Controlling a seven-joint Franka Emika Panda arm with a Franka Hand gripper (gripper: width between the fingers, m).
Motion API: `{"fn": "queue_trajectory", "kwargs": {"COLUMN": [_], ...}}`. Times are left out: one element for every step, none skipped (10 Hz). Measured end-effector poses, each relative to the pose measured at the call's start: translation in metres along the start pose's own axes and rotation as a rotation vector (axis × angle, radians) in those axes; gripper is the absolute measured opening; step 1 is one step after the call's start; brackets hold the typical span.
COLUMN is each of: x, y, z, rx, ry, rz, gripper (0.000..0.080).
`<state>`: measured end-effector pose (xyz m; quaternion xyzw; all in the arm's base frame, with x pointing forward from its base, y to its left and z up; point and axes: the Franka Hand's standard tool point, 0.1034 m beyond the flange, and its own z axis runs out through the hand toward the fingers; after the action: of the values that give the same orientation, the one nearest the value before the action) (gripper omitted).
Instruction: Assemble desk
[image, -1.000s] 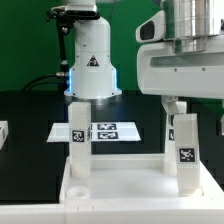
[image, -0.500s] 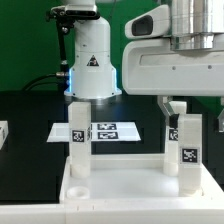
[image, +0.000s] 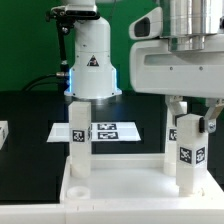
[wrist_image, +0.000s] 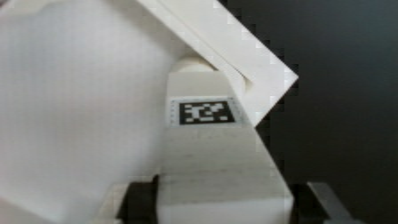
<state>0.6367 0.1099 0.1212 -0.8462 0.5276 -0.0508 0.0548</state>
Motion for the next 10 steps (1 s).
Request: {"fn": "queue_trajectory", "kwargs": {"x": [-0.001,-0.0021,-0.0033,-0.0038,-0.0038,-0.0044,-0.0078,-0.0065,-0.0038,-0.0018], "y": [0.0005,0.0009,0.0002,0.0001,0.0002,0.0005,0.0037,0.0022,0.0025,0.0036], "z": [0.0005,0.0007,0.0007,0.0007,0.0007,0.0008,0.0018,0.0007,0.0005,0.0009], "rx": [0.005,0.016,0.022,0.021,0.021,0.017,-0.014,-0.005,0.001,0.003], "ry": [-0.01,-0.032,-0.052,-0.052,-0.052,-0.05,-0.045,-0.047,-0.049,-0.05], "rz": [0.206,0.38,0.549,0.578,0.564,0.499,0.28,0.075,-0.115,-0.24], "gripper": [0.0285,0.0285,0.0286,0.0286,0.0286,0.0286,0.0378,0.0527,0.0527,0.0623]}}
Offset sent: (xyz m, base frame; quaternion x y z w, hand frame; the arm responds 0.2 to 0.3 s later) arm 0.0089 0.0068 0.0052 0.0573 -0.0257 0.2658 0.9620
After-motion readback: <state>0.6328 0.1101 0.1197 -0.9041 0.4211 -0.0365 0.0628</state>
